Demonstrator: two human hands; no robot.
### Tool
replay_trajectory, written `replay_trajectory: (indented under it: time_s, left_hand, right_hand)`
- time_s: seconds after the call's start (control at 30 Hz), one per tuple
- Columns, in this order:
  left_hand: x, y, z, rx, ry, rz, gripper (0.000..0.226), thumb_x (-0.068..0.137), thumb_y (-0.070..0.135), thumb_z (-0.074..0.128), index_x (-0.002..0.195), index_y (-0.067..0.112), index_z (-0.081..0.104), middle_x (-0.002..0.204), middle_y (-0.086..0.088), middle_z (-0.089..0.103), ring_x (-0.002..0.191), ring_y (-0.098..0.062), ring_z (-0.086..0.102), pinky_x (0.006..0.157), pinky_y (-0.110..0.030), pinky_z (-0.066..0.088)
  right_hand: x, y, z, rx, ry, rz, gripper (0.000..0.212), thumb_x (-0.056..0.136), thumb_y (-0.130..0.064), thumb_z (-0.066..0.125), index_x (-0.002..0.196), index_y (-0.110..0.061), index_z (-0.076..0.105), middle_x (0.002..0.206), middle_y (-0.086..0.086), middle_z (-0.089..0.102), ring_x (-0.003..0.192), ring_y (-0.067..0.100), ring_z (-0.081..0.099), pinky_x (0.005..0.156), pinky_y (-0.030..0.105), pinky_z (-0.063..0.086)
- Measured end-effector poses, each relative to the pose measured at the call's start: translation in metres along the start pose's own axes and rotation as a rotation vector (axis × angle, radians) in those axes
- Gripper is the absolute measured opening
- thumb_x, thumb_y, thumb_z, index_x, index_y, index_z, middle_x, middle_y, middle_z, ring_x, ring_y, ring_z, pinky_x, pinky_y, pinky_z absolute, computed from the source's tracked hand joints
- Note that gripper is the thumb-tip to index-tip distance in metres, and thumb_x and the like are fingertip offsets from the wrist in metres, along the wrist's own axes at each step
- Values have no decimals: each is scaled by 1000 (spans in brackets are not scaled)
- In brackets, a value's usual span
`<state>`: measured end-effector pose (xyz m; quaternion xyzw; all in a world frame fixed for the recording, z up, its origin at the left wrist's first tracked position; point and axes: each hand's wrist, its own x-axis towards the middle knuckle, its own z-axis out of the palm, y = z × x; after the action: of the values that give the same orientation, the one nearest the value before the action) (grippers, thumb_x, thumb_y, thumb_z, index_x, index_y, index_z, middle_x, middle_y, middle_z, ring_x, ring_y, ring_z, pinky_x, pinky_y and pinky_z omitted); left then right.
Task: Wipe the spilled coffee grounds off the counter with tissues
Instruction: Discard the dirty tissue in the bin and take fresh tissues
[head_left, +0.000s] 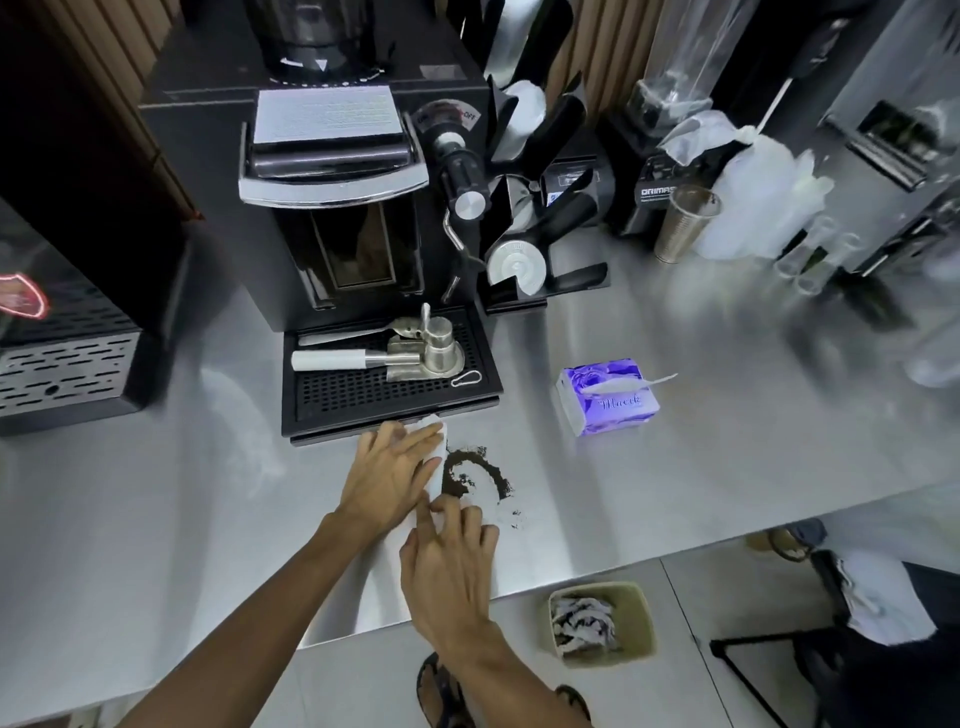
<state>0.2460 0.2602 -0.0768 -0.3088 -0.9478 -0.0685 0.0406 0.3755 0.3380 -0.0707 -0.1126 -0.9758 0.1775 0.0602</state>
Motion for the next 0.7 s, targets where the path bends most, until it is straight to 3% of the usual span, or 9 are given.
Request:
replay_trajectory:
  time_s: [0.3, 0.53, 0.7]
  left_hand:
    - [16, 30, 4, -142, -9, 162, 42, 95, 46, 40, 129, 30, 60, 134, 19, 56, 102, -16, 49, 82, -29, 29]
    - [11, 45, 6, -239, -19, 176, 38, 94, 48, 45, 126, 34, 61, 133, 24, 55, 100, -12, 45, 82, -24, 24]
    - [10, 51, 10, -267, -21, 140, 37, 94, 47, 47, 126, 35, 61, 134, 26, 54, 101, -11, 43, 82, -23, 22]
  right_hand:
    - [-10, 32, -12, -20, 58, 54, 42, 87, -27, 51, 127, -18, 59, 106, -3, 57, 87, 21, 48, 72, 36, 34]
    - [-19, 77, -25, -12, 155, 45, 34, 70, -13, 80, 100, -28, 72, 104, -14, 65, 84, 17, 43, 68, 29, 24]
    - [-9, 103, -25, 71, 230, 93, 31, 69, -1, 78, 89, -25, 74, 98, -15, 66, 83, 17, 48, 67, 28, 35]
